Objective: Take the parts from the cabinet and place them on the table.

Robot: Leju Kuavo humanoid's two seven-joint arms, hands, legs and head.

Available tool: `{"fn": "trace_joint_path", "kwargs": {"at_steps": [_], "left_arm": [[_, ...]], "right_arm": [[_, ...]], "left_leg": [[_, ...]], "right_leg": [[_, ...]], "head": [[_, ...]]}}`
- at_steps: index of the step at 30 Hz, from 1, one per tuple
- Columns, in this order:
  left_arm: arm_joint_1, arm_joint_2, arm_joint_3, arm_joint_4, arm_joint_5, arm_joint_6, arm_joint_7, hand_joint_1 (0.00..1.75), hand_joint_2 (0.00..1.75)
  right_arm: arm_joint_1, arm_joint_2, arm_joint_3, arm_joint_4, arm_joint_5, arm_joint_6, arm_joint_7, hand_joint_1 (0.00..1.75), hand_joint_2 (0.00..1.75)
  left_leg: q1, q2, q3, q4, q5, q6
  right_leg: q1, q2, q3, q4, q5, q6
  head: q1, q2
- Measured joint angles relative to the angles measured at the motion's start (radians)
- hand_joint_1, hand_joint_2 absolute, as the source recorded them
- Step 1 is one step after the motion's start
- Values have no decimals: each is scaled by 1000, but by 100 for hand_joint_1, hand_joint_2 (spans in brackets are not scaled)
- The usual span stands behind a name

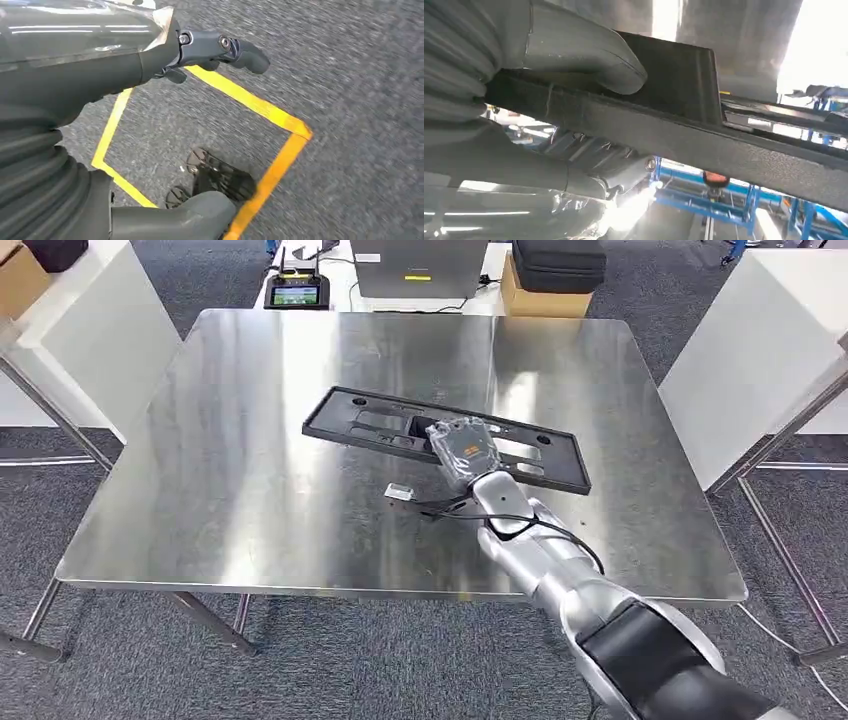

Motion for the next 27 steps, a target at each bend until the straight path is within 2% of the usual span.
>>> {"fn": "trace_joint_path", "kwargs": {"at_steps": [2, 6, 7, 10, 14, 16, 21, 27], "left_arm": [[-8, 0, 2, 0, 8, -24, 0, 0, 175], [-12, -6, 11, -5, 15, -27, 2, 0, 175], [-12, -6, 12, -5, 15, -26, 3, 0, 0], [-11, -7, 12, -5, 11, -16, 26, 0, 0], [-6, -7, 39, -5, 56, -105, 34, 0, 0], [-2, -7, 47, -5, 61, -120, 32, 0, 0], [-1, -7, 59, -5, 66, -123, 33, 0, 0], [5, -6, 69, -5, 64, -119, 52, 0, 0]], "right_arm": [[1, 14, -7, 30, 0, 1, 5, 0, 175], [9, 33, -20, 69, -10, -1, 5, 0, 175], [12, 35, -23, 74, -10, -1, 6, 0, 175], [19, 42, -34, 87, -15, -2, 6, 0, 175], [39, 46, -56, 94, -18, -6, 3, 0, 175], [51, 46, -70, 94, -26, -10, -2, 0, 175], [72, 46, -101, 94, -40, -12, -39, 0, 175], [91, 47, -141, 84, -66, 37, -101, 0, 175]], "left_leg": [[0, 0, 0, 0, 1, 1], [0, 0, 0, 0, 1, 1], [0, 0, 0, 0, 1, 1], [1, 0, 1, 0, 1, 1], [2, 0, 1, 0, 1, 1], [2, 0, 1, 0, 0, 1], [3, 1, 1, 0, 0, 1], [3, 1, 1, 0, 0, 1]], "right_leg": [[0, 0, 0, 0, 1, 1], [-1, 0, 0, 0, 1, 2], [-3, 0, -1, 0, 1, 2], [-3, 0, -1, 0, 1, 2], [-3, 0, -2, 0, 1, 2], [-3, 0, -2, 0, 1, 2], [-3, 0, -2, 0, 1, 2], [-3, 0, -2, 0, 1, 2]], "head": [[0, 0], [0, 0], [0, 0], [0, 0], [0, 0], [0, 0], [0, 0], [0, 0]]}}
